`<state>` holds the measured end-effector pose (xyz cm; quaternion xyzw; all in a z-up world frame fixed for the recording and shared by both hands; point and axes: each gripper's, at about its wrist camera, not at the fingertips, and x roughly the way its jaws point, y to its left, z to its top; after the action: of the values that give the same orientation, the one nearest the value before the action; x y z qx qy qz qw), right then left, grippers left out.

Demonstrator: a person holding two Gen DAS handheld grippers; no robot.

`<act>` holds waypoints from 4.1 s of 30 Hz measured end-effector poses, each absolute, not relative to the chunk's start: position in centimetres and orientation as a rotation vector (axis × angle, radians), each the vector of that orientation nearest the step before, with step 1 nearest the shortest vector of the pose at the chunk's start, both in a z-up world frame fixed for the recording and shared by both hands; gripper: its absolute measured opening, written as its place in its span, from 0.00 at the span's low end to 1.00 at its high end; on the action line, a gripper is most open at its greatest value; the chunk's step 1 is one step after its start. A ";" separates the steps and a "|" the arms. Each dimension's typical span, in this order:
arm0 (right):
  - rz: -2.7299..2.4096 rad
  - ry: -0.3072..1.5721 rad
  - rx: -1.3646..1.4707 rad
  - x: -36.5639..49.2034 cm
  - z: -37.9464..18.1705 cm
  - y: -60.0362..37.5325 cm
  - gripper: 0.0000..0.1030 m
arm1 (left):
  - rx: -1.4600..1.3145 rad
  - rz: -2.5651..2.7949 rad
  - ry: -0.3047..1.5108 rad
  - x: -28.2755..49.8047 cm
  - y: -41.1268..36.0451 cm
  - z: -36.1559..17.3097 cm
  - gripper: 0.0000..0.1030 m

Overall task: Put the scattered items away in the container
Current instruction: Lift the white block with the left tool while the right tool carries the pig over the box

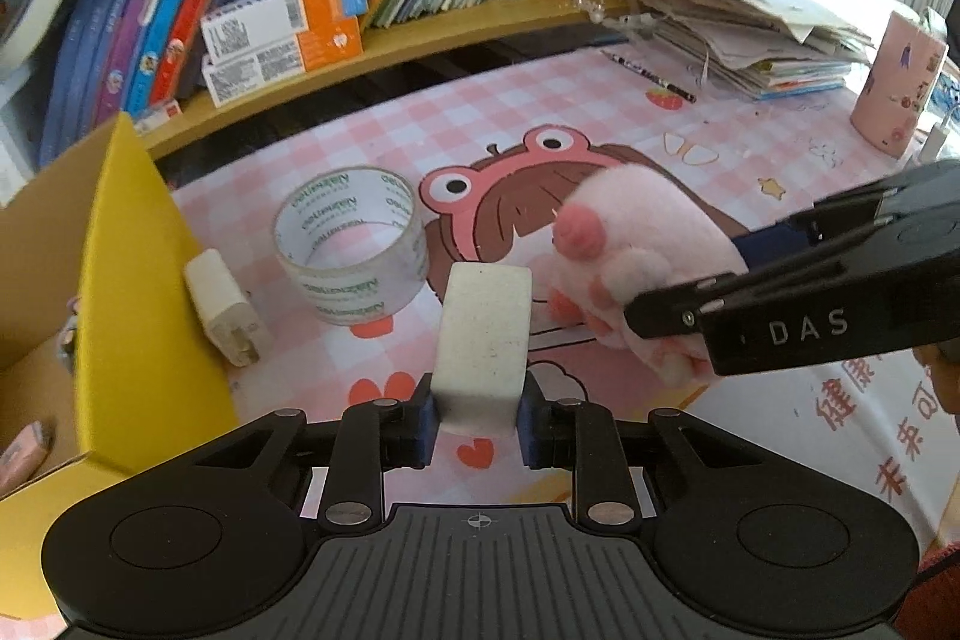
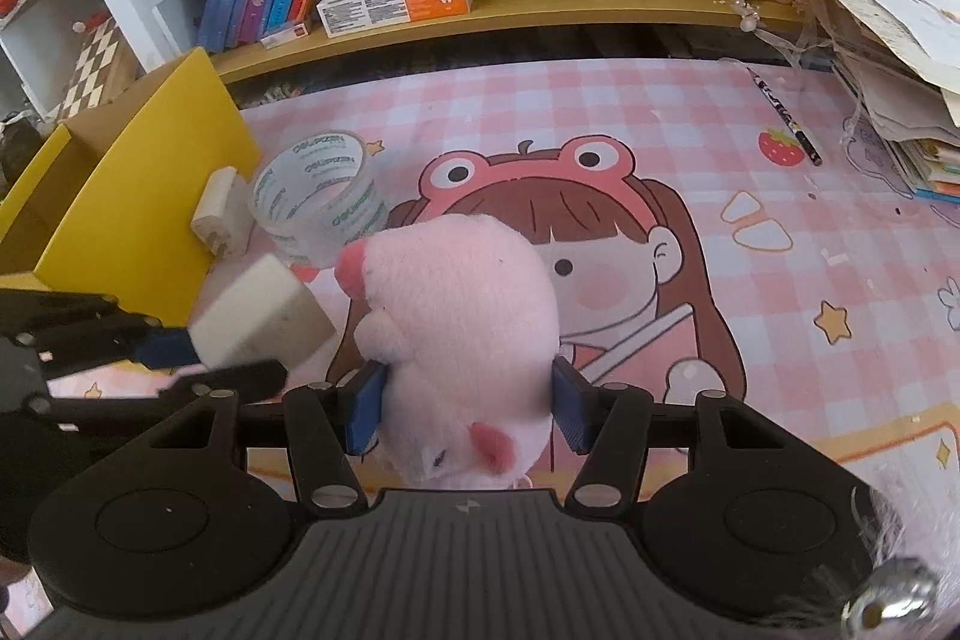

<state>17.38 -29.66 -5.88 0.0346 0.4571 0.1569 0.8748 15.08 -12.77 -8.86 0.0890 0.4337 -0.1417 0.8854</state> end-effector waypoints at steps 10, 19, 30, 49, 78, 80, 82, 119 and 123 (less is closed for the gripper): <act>0.339 0.931 0.052 14.4 -4.5 -29.4 0.53 | 0.172 -0.291 0.828 11.8 -12.1 -6.1 0.23; 0.325 0.893 0.029 11.9 -3.0 -29.0 0.53 | 0.156 -0.298 0.769 9.4 -11.5 -4.4 0.23; 0.272 0.867 0.032 9.1 -1.9 -28.4 0.53 | 0.161 -0.348 0.726 7.4 -10.5 -3.4 0.23; 0.233 0.839 0.019 5.8 -0.3 -23.7 0.53 | 0.172 -0.420 0.664 4.4 -6.4 -1.7 0.23; 0.242 0.830 -0.043 4.0 1.1 -16.8 0.53 | 0.099 -0.430 0.622 2.4 0.6 -0.7 0.23; 0.249 0.822 -0.045 4.0 1.4 -16.4 0.53 | 0.092 -0.413 0.616 2.2 1.4 -0.5 0.23; 0.259 0.813 -0.047 4.1 1.8 -16.0 0.53 | 0.085 -0.396 0.610 2.0 2.1 -0.2 0.23; 0.484 0.640 -0.204 10.6 6.8 -6.8 0.53 | 0.046 -0.165 0.534 4.4 11.3 2.3 0.23; 0.498 0.629 -0.211 11.5 7.0 -6.2 0.52 | 0.043 -0.161 0.539 5.1 11.4 2.2 0.23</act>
<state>11.55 -6.18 6.96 -0.1023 0.3057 0.2421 0.9151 5.12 11.42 2.15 0.0211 0.2658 -0.0794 0.9605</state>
